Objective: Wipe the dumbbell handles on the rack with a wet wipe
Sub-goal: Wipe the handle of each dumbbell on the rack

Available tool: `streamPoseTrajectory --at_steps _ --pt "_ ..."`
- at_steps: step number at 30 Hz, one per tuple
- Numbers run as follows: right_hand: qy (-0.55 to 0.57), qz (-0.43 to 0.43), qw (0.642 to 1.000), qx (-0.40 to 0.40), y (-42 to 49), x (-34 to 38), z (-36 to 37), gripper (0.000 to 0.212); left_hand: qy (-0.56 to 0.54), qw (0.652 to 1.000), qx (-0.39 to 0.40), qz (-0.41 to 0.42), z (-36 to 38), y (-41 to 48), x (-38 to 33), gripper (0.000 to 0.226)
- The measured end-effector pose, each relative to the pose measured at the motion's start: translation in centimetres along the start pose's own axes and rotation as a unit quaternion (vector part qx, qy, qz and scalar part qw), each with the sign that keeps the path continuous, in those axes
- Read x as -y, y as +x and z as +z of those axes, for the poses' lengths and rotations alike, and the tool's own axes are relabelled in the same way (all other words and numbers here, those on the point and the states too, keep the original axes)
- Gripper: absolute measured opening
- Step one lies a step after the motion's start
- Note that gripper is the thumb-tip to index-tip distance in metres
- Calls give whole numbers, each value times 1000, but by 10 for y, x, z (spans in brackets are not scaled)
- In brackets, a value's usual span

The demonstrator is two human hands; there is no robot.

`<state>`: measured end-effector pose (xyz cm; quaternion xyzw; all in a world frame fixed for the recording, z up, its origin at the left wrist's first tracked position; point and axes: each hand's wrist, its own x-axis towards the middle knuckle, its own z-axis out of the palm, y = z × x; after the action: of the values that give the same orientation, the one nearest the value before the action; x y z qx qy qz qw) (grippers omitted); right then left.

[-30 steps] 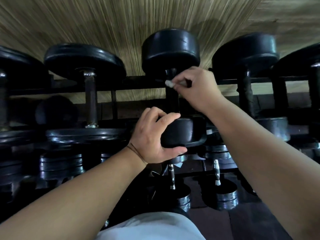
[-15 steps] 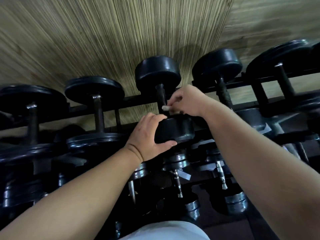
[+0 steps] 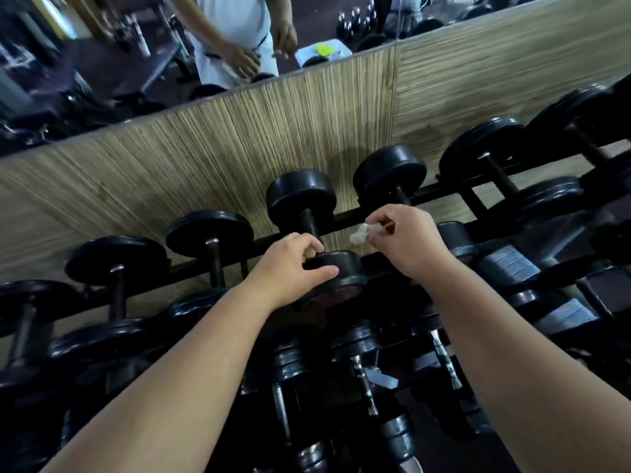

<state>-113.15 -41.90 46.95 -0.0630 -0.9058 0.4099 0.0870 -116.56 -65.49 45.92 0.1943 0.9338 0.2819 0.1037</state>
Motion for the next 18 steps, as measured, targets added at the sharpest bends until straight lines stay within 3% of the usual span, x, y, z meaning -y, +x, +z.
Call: streamPoseTrajectory --at_steps 10,18 --pt "-10 59 998 -31 -99 11 -37 19 -33 999 35 18 -24 -48 -47 37" --pt "-51 117 986 -105 -199 36 -50 18 -63 987 103 105 -3 -93 -57 40"
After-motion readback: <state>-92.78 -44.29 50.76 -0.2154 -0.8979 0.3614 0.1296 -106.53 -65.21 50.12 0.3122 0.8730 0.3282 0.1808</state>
